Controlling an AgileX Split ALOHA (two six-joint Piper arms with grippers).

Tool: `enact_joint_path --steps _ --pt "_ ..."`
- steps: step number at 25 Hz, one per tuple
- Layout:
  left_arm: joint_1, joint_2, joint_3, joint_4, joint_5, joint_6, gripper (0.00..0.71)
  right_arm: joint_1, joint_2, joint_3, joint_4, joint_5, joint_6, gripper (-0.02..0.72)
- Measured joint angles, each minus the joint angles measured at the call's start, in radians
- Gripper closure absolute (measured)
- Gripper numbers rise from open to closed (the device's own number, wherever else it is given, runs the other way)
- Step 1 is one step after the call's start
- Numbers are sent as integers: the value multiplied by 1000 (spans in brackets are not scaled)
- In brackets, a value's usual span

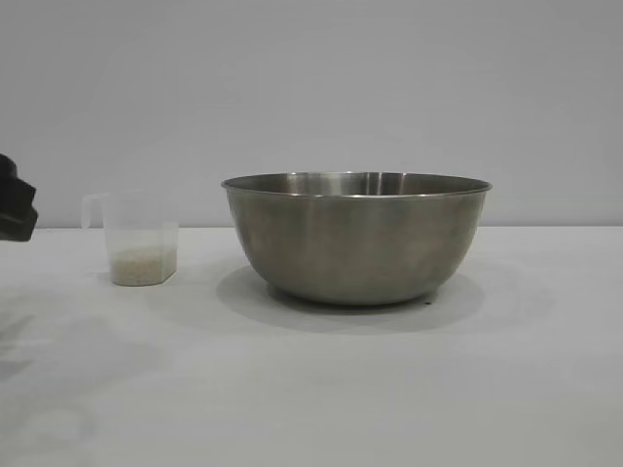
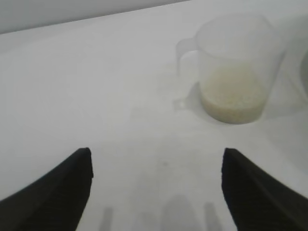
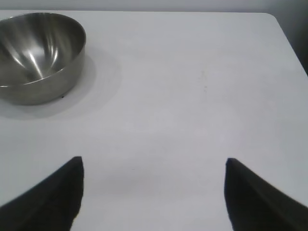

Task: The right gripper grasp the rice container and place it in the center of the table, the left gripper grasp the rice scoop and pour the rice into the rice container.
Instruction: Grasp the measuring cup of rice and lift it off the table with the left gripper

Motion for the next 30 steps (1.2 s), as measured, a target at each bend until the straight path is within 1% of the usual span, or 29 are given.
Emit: enact_joint_path --steps 3,6,9,12,17,20,21,23,25,28,30 --pt "0 11 -8 -3 0 -73 160 0 0 0 0 0 0 190" --pt "0 11 -23 -13 0 -90 160 0 0 0 0 0 0 190" --pt "0 11 -50 -17 0 -45 160 0 0 0 0 0 0 190" --pt "0 11 -76 -17 0 38 160 0 0 0 0 0 0 190" --pt "2 13 -104 -17 0 86 160 0 0 0 0 0 0 190" --pt "38 21 -119 6 0 92 160 0 0 0 0 0 0 190" --pt "59 27 -121 26 0 92 160 0 0 0 0 0 0 190" --pt "100 39 -126 87 0 92 160 0 0 0 0 0 0 190" --pt "130 53 -139 159 0 90 160 0 0 0 0 0 0 190" --pt "152 78 -159 202 0 86 160 0 0 0 0 0 0 190" --pt "155 94 -173 208 0 86 160 0 0 0 0 0 0 190"
